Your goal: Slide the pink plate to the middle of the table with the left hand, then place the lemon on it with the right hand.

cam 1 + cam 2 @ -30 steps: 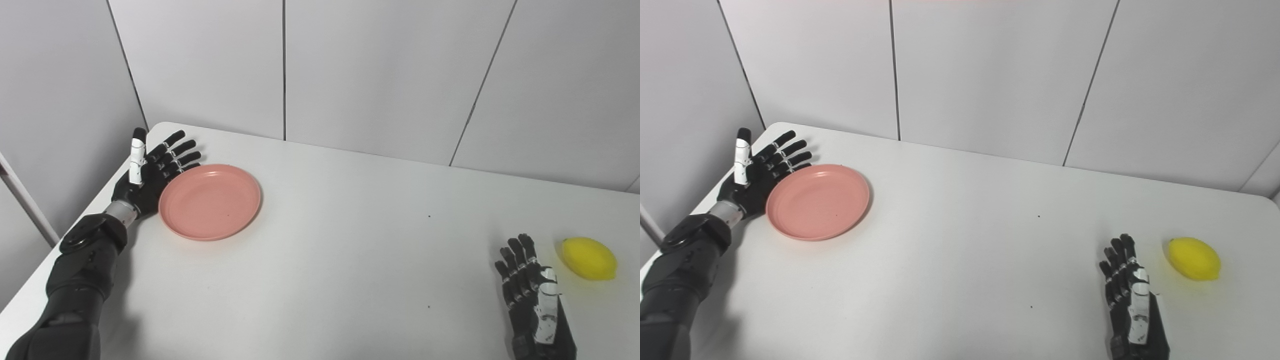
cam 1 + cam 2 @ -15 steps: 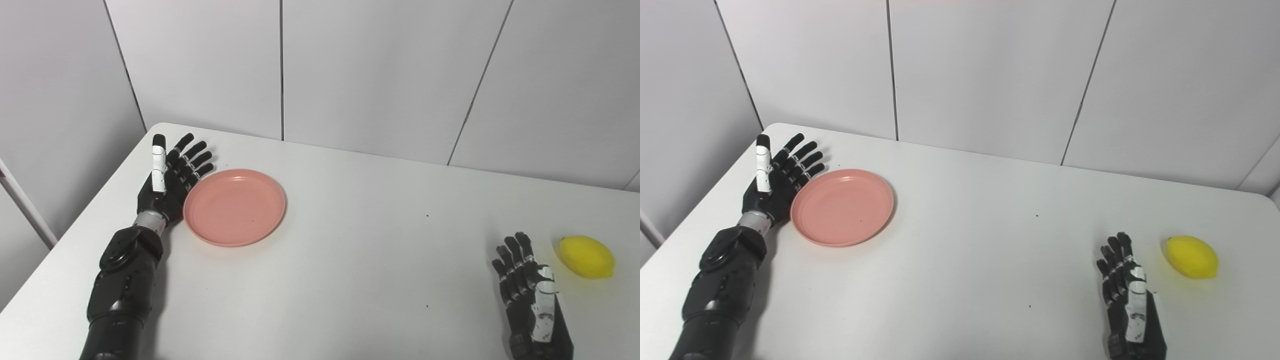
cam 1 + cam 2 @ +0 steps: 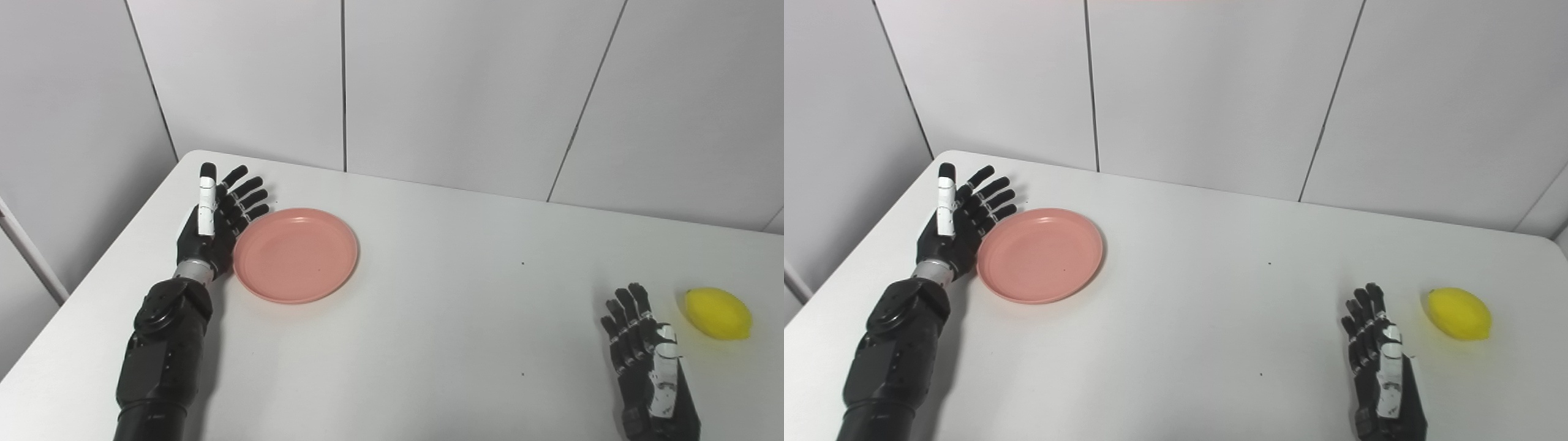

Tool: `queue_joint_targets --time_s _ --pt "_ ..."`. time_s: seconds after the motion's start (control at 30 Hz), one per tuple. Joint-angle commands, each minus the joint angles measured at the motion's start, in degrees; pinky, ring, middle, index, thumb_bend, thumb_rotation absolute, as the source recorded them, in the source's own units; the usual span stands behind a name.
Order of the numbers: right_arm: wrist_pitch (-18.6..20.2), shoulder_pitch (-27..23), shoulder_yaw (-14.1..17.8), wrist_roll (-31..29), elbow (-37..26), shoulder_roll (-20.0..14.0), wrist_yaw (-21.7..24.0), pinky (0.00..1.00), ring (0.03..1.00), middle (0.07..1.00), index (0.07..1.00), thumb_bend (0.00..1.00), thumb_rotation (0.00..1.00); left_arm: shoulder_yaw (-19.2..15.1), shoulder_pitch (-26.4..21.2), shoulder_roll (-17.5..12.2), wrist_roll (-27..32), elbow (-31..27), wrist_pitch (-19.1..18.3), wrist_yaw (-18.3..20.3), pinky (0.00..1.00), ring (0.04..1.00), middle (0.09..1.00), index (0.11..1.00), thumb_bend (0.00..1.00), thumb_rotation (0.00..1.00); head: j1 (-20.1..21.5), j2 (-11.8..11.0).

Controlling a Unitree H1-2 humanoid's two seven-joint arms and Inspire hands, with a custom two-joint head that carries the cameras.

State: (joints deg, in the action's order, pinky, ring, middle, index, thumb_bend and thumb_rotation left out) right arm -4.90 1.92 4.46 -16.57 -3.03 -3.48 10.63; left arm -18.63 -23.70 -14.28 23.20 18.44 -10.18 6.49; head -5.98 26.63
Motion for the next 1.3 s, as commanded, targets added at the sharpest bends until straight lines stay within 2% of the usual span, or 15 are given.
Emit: queue_joint_targets --time_s 0.0,0.17,0.47,0.83,0.9,1.03,1.13,1.27 --pt "-1.5 3.2 -1.3 -0.1 3.8 2.5 0.2 1.0 0.98 0.973 0.978 0.72 1.0 0.7 -1.4 0.0 -0.1 -2.8 -0.3 0.1 0.75 0.786 0.785 0.823 0.9 0.9 0.2 0.0" --pt "-1.4 3.2 -1.3 -0.1 3.8 2.8 0.1 1.0 0.983 0.972 0.974 0.72 1.0 1.2 -0.7 0.4 0.3 -4.4 -2.0 -0.2 0.75 0.797 0.814 0.82 0.91 0.9 1.1 0.0" --pt "-1.1 3.2 -1.7 0.5 3.7 3.2 0.0 1.0 0.975 0.968 0.971 0.73 1.0 2.3 0.4 0.7 0.5 -6.0 -3.7 1.0 0.77 0.797 0.785 0.805 0.92 0.91 3.4 0.2" --pt "-0.4 3.4 -1.8 0.3 3.1 3.9 0.1 1.0 0.984 0.981 0.979 0.75 1.0 2.6 1.6 1.5 0.8 -5.9 -4.4 1.6 0.78 0.811 0.816 0.852 0.89 0.93 4.1 0.8" --pt "-0.4 3.4 -1.8 0.6 2.9 3.9 0.0 1.0 0.982 0.979 0.979 0.75 1.0 2.7 2.2 2.2 0.6 -6.1 -4.5 1.4 0.8 0.817 0.808 0.844 0.88 0.94 4.4 0.9" --pt "-0.5 3.4 -1.9 0.9 2.8 3.8 -0.1 1.0 0.977 0.971 0.978 0.75 1.0 1.8 3.2 4.7 0.0 -6.5 -2.3 -0.7 0.78 0.799 0.778 0.795 0.87 0.89 4.6 1.0" --pt "-0.7 3.3 -1.9 0.7 3.0 3.8 0.1 1.0 0.978 0.972 0.978 0.74 1.0 1.0 3.5 7.9 -1.7 -7.4 -0.7 -5.2 0.77 0.787 0.757 0.767 0.87 0.85 4.7 1.1" --pt "-0.6 3.4 -1.8 0.4 2.8 3.9 0.1 1.0 0.978 0.971 0.975 0.74 1.0 0.8 4.0 10.6 -2.0 -9.1 0.2 -7.7 0.8 0.799 0.767 0.78 0.86 0.83 4.3 1.3"
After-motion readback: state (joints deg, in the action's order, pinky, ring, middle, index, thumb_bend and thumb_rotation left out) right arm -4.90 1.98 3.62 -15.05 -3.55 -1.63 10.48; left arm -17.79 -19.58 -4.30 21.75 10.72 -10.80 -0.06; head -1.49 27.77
